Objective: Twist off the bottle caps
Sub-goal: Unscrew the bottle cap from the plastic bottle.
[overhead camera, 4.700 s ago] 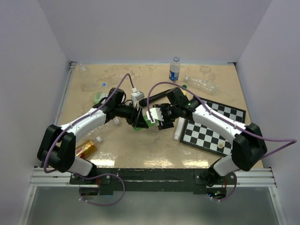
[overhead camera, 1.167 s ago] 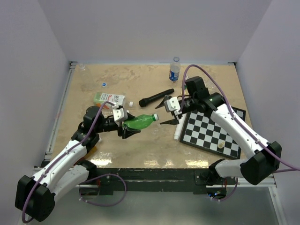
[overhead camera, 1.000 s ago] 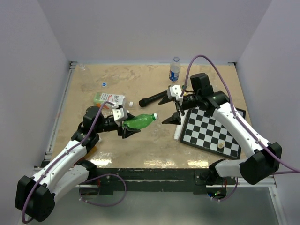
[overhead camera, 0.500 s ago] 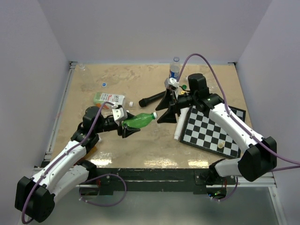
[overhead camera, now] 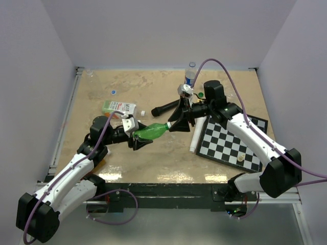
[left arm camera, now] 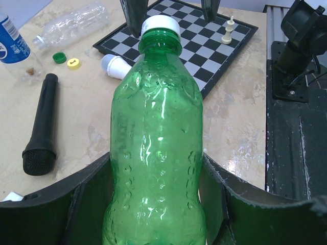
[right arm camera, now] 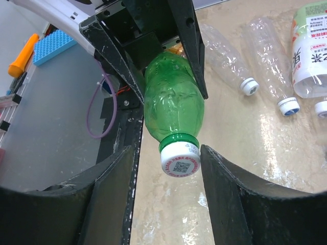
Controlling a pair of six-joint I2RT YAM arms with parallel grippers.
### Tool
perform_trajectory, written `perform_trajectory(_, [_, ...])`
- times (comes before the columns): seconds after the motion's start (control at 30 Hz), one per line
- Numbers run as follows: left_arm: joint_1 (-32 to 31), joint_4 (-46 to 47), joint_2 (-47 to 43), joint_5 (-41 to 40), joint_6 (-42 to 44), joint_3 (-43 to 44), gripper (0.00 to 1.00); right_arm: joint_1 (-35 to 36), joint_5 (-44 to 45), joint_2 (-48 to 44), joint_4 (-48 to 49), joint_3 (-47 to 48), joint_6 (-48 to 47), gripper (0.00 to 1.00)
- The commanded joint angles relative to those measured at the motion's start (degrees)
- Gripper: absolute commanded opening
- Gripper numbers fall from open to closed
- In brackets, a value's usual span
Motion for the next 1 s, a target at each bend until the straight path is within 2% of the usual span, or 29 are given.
perform_trajectory(0.0, [-0.01, 2.51, -1.1, -0.18, -0.02, 0.12, 0.0, 0.55, 1.35, -0.24, 1.75, -0.76, 1.75, 0.6])
perform_trajectory(0.2, [-0.01, 2.69, -1.18, -0.09, -0.2, 0.03, 0.0, 0.55, 2.84, 0.29, 2.63, -1.2, 2.54, 0.61])
perform_trajectory(0.3, [-0.01, 2.69, -1.27, -0.09, -0.28, 0.12, 0.0, 0.64, 2.5, 0.2, 2.72, -1.12, 2.63, 0.59])
perform_trajectory(0.37, [-0.01, 2.69, -1.18, -0.09, -0.28, 0.03, 0.0, 0.64, 2.23, 0.11, 2.81, -1.12, 2.54, 0.51])
perform_trajectory(0.5, [-0.01, 2.78, -1.27, -0.09, -0.28, -0.05, 0.0, 0.64, 1.88, -0.24, 3.24, -1.29, 2.46, 0.24])
perform_trajectory(0.57, [-0.01, 2.69, -1.18, -0.18, -0.28, -0.05, 0.0, 0.64, 1.53, -0.41, 3.25, -1.29, 2.02, 0.15])
perform_trajectory(0.67, [-0.01, 2.69, -1.18, -0.09, -0.28, -0.05, 0.0, 0.55, 1.0, -0.68, 2.02, -0.86, -1.05, 0.06])
perform_trajectory(0.77, [0.08, 2.78, -1.01, 0.52, -0.28, -0.05, 0.0, 0.73, 1.35, -0.07, -2.79, 1.16, -9.02, 0.0])
perform_trajectory(0.87, [-0.01, 2.78, -0.66, 1.05, -0.28, 0.03, 0.0, 1.43, 1.88, 2.12, -14.55, 5.55, -26.05, 0.0])
perform_trajectory(0.97, [-0.01, 2.78, -0.57, 1.23, -0.37, 0.03, 0.0, 3.62, 4.77, 5.2, -28.7, 11.61, -47.22, 0.0])
